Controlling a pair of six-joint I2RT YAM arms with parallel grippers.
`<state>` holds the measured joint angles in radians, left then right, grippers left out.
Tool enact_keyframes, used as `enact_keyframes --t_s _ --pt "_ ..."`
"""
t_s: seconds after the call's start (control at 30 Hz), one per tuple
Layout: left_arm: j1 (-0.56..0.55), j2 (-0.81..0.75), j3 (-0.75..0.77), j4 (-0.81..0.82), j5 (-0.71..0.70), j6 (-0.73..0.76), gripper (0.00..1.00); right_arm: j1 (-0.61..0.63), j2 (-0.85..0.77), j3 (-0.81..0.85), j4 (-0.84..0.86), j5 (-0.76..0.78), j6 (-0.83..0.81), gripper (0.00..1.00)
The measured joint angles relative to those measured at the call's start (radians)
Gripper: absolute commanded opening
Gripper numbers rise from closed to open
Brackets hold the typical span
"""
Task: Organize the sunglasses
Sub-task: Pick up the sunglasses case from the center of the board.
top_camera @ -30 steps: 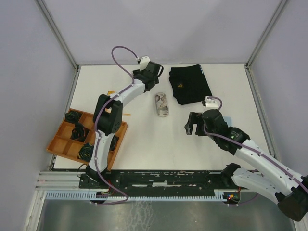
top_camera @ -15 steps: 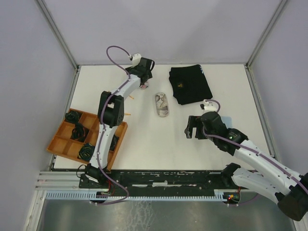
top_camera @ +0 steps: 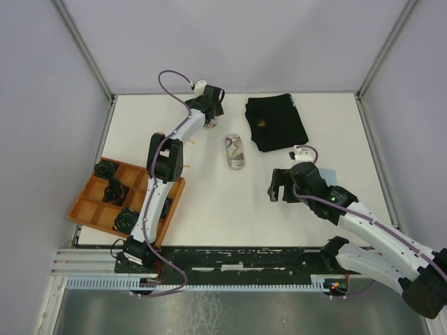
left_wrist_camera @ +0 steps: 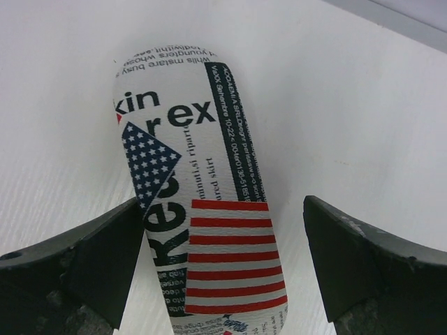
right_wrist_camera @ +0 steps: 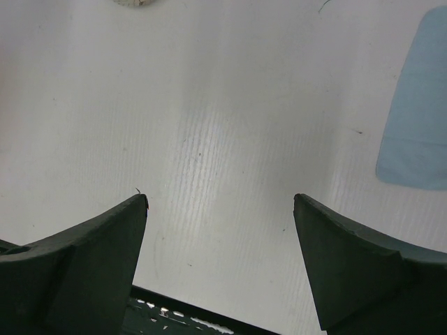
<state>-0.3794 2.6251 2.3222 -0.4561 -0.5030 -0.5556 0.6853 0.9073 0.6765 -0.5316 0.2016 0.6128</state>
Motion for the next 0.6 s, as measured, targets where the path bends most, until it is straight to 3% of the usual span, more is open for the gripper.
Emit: enact_keyframes --t_s 0.6 --pt "0.0 -0.023 -0.06 0.011 0.019 0.058 0.52 0.0 0.006 0.0 0.0 -0.002 0.0 0.94"
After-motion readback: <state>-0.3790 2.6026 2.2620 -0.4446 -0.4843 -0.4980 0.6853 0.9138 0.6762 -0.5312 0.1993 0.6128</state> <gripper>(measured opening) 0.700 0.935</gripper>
